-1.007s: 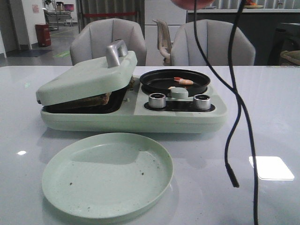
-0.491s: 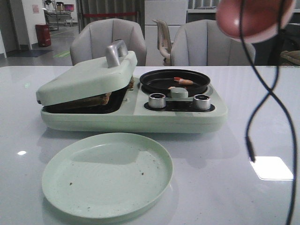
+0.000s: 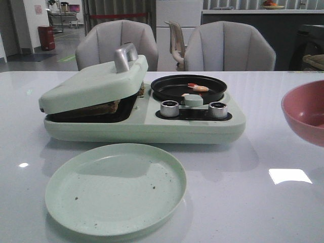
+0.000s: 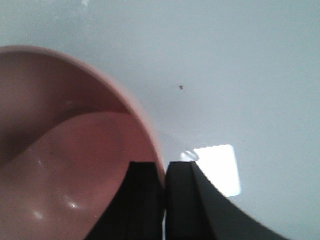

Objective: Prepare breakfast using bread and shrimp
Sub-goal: 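Carry the empty pink bowl back and set it on the table, then open the right gripper and withdraw it from the bowl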

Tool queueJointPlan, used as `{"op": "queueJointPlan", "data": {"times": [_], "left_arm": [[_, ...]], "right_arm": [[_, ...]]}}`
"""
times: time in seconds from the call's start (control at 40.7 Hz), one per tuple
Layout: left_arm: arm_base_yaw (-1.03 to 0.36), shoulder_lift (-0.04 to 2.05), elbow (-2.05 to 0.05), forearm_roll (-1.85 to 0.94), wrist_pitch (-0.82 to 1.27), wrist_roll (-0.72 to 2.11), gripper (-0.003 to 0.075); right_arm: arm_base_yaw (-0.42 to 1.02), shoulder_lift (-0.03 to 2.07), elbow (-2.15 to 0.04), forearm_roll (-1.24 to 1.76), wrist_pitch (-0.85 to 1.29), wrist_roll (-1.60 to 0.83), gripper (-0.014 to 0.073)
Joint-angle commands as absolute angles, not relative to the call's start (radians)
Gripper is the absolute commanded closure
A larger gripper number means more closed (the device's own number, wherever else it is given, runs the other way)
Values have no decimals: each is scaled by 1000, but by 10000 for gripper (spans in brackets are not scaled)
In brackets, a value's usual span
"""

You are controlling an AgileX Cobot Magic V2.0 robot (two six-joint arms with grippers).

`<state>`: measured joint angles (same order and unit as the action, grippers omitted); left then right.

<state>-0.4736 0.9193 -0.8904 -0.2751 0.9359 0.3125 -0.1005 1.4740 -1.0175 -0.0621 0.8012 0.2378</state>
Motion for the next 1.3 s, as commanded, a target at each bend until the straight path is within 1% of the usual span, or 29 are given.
{"op": "queueJointPlan", "data": {"times": [0.0,0.246,0.344,0.418,0.442,0.467,0.516,0.59,0.614,0.786,0.885,1.179,1.278], "left_arm": [[-483,906,-917,-297,882,303,619],[-483,906,-917,-297,882,303,619],[-483,906,-917,-298,882,303,619],[-483,906,-917,-298,882,303,619],[-483,906,-917,-300,882,303,619],[-483,906,-917,-300,882,303,619],[-483,906,-917,-302,884,303,619],[-483,906,-917,-304,884,303,619],[-483,906,-917,-304,884,303,619],[-483,906,-917,-304,884,303,619],[-483,906,-917,-304,884,303,619],[-483,906,-917,-304,884,303,619],[-483,906,-917,-304,884,303,619]], "right_arm": [[-161,1438,-989,96,670,102,550],[-179,1521,-958,100,607,82,550],[-179,1553,-958,99,604,81,534],[-179,1564,-958,95,605,78,477],[-179,1565,-958,93,605,78,426],[-179,1565,-958,91,601,78,401],[-179,1565,-958,81,592,77,300],[-179,1565,-964,62,592,77,211],[-179,1563,-966,49,598,77,199],[-174,1521,-983,22,635,75,194],[-141,1450,-984,21,647,49,194],[87,1188,-964,13,708,15,194],[136,1104,-929,0,721,15,200]]}}
